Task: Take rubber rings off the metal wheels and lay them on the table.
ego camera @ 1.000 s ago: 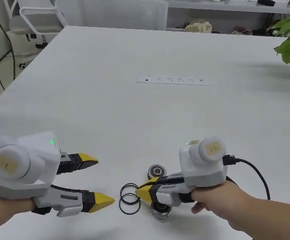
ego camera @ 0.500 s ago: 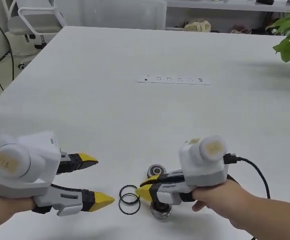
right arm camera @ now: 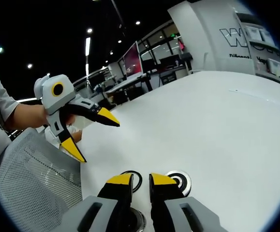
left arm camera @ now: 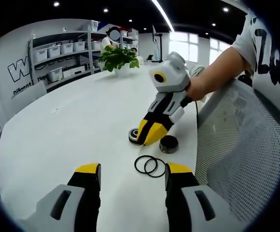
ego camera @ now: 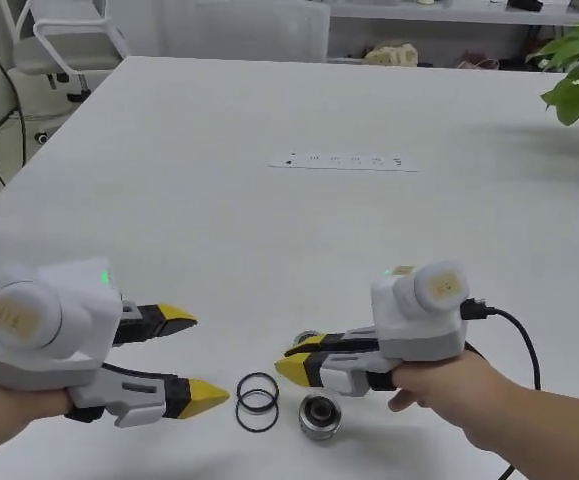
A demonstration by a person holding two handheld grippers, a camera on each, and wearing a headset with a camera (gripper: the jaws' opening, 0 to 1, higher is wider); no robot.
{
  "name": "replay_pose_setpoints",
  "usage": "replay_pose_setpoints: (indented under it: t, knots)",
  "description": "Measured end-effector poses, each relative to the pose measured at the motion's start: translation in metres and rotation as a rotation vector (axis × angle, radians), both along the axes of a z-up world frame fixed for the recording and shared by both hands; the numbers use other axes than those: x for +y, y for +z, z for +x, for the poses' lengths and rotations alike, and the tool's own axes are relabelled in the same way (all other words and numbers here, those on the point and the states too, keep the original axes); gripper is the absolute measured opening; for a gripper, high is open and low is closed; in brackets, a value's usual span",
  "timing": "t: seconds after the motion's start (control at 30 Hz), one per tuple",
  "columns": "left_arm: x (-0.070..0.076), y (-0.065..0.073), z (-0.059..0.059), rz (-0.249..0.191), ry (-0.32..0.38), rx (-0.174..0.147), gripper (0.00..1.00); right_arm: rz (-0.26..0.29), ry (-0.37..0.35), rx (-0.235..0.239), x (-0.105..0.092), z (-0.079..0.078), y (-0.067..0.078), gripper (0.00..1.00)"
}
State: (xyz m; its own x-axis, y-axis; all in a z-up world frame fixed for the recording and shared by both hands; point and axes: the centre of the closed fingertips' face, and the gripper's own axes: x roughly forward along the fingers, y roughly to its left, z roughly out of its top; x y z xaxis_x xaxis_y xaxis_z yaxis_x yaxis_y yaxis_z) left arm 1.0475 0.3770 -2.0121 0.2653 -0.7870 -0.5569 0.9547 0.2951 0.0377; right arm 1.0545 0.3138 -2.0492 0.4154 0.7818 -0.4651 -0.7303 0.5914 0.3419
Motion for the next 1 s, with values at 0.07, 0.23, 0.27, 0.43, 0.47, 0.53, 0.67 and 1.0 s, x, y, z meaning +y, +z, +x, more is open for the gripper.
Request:
replay_pose_setpoints:
  t: [0.07,0.23,0.27,0.43,0.47,0.53,0.67,1.0]
  knots:
    - [-0.001,0.001,0.002,-0.005,0.003,0.001,0.51,-0.001,-0.008,-0.009,-0.003,0.003,0.002,0.12]
    - [-0.005,0.004,0.007,-0.013,0.006,0.003,0.51,0.004,-0.029,-0.026,-0.010,0.008,0.007,0.12]
    - [-0.005,0.004,0.008,-0.014,0.006,0.002,0.51,0.002,-0.032,-0.032,-0.012,0.009,0.008,0.13]
    - [-0.008,0.006,0.012,-0.020,0.007,0.002,0.50,-0.006,-0.045,-0.054,-0.018,0.013,0.011,0.14]
    - [-0.010,0.007,0.014,-0.024,0.008,0.002,0.50,-0.009,-0.047,-0.058,-0.019,0.014,0.011,0.15]
    - [-0.011,0.007,0.015,-0.027,0.009,0.002,0.50,-0.012,-0.049,-0.064,-0.021,0.015,0.012,0.16]
    - [-0.016,0.009,0.017,-0.032,0.005,0.002,0.50,-0.017,-0.054,-0.077,-0.024,0.017,0.013,0.17]
    - [-0.028,0.012,0.024,-0.042,-0.001,0.002,0.49,-0.038,-0.062,-0.097,-0.035,0.022,0.013,0.20]
